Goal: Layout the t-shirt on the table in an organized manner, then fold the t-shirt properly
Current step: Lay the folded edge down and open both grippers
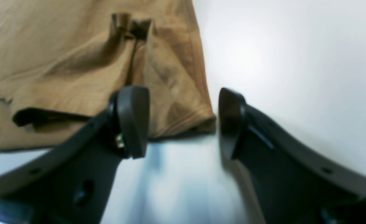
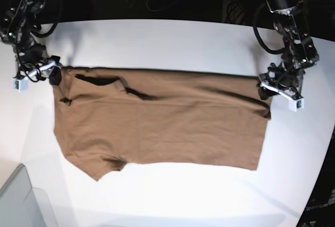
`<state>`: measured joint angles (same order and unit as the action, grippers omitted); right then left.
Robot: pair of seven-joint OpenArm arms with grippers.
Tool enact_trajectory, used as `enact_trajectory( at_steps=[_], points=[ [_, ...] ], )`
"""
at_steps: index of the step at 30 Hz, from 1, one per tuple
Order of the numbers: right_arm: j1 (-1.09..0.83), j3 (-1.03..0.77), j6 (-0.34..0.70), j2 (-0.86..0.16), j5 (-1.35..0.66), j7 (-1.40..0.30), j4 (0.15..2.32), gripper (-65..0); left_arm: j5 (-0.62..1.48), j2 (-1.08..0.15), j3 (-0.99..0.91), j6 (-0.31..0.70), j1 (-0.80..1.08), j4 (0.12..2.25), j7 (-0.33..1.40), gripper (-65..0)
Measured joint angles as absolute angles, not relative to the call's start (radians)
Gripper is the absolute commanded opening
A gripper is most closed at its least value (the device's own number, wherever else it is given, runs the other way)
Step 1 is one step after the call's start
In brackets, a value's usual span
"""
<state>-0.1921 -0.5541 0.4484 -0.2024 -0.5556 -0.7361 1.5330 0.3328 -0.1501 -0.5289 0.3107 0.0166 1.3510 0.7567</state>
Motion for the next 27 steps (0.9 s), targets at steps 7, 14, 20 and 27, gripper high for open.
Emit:
enact_trajectory(
  at_steps=[7,14,20,27],
  points=[
    [-0.211,-0.554,0.448,-0.223,-0.555,-0.736,1.535,-28.8,0.337,-0.149,-0.529,0.311,0.022,1.348,0.758,-65.0],
    [-0.208,-0.553,0.448,-0.230,-0.555,-0.736,1.530,-28.8,0.337,-0.149,-0.529,0.311,0.022,1.348,0.758,-64.9],
    [-0.176,-0.549,0.448,-0.230,-0.552,-0.734,1.441,-28.8,0.337,-0.149,-0.529,0.311,0.022,1.348,0.758,-64.9],
    [-0.171,-0.549,0.449,-0.241,-0.573,-0.654,1.375,-31.9,0.341,-0.149,-0.533,0.311,0.027,1.348,0.761,-64.9]
  ],
)
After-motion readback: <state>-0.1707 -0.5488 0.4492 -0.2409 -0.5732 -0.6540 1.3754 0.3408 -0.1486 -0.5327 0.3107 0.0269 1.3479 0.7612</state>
